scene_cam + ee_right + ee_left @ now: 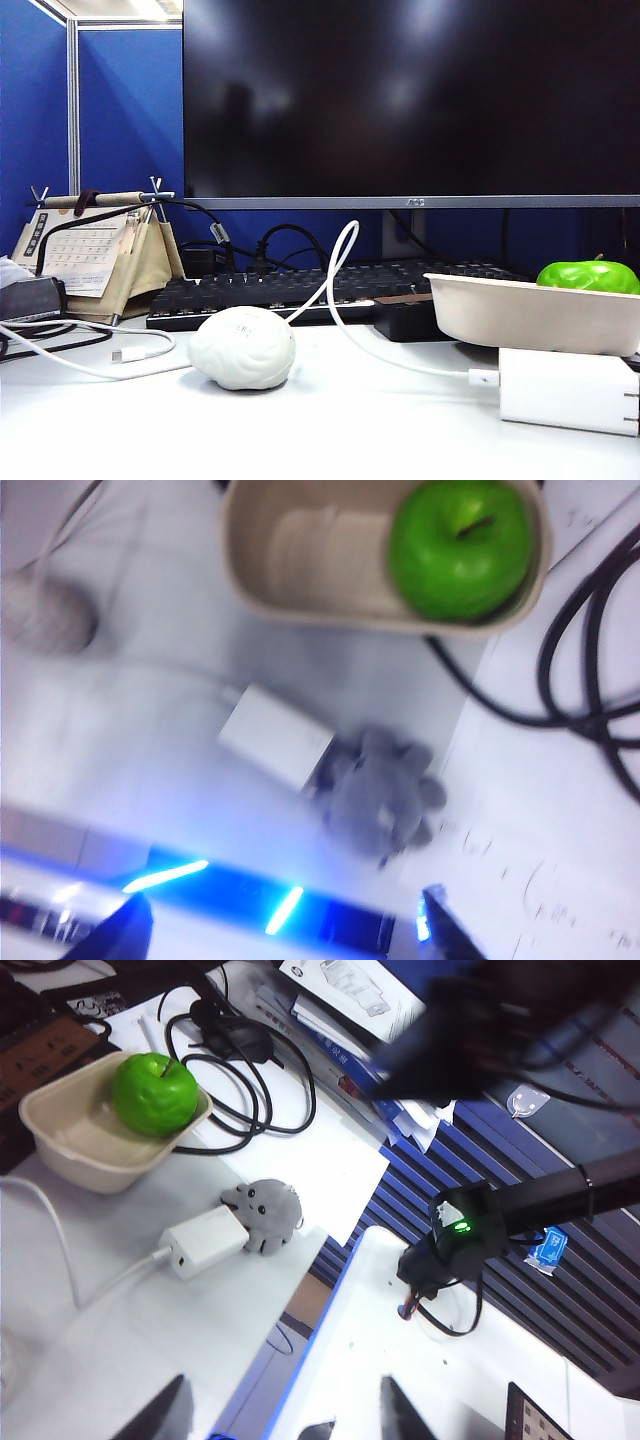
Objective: Place the tilting octopus upright.
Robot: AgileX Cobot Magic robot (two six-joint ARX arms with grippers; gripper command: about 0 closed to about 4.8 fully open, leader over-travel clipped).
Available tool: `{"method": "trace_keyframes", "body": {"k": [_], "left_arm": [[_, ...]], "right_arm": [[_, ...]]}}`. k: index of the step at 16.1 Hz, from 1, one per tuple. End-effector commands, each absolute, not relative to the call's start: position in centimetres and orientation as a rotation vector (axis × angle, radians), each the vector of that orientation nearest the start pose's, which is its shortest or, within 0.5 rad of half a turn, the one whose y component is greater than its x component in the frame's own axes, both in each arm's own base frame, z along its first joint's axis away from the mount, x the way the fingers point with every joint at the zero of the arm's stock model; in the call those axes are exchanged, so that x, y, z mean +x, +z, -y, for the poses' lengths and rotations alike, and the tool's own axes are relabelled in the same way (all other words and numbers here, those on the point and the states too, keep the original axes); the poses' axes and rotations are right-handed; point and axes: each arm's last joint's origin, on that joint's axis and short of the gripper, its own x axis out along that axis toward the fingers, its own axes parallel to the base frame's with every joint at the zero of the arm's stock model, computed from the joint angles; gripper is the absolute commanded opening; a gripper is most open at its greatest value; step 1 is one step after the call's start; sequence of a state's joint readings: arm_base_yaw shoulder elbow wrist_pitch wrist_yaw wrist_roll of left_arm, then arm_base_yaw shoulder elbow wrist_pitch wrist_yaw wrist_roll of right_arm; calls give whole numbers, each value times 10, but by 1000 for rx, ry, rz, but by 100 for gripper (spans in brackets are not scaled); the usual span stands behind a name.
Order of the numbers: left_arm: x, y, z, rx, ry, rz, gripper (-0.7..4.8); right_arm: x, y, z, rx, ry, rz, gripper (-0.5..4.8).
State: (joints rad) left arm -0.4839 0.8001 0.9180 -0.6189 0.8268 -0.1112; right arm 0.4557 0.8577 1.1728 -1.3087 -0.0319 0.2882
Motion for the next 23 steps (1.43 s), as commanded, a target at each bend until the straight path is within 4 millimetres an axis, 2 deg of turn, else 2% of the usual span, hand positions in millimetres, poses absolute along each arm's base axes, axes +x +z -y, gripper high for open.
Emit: {"method": "trace_keyframes", "body": {"k": [1,3,4,7,10,13,16,18,19,21,22,23], "left_arm": [[115,341,85,-188,-1259,-603,246],[103,346,79,-183,-1277,-559,246],[97,349,76,-180,-1289,-535,246],[67,360,60,-171,-1305,-414,241],[35,365,43,-163,-1312,-302,241],[-1,364,24,-162,-1324,-185,240],[-30,357,9,-147,-1335,-103,238],[-51,349,-1,-130,-1367,-40,238],[-56,347,-5,-111,-1328,8,237],[-56,346,-7,-74,-1224,57,237],[-53,346,-9,-83,-1105,59,236],[-48,345,-10,-94,-958,61,236]], "right_arm": [[65,365,-39,136,448,-953,240],[26,373,-22,251,579,-807,218],[14,374,-16,267,586,-764,196],[-29,365,7,305,611,-651,196],[-55,355,20,350,654,-585,197],[-78,348,24,385,723,-510,198],[-96,340,22,408,721,-437,198],[-109,334,18,418,666,-371,198],[-110,334,16,415,606,-346,198],[-106,334,13,411,465,-302,198],[-102,335,10,392,393,-269,198],[-96,334,9,301,293,-230,198]]}}
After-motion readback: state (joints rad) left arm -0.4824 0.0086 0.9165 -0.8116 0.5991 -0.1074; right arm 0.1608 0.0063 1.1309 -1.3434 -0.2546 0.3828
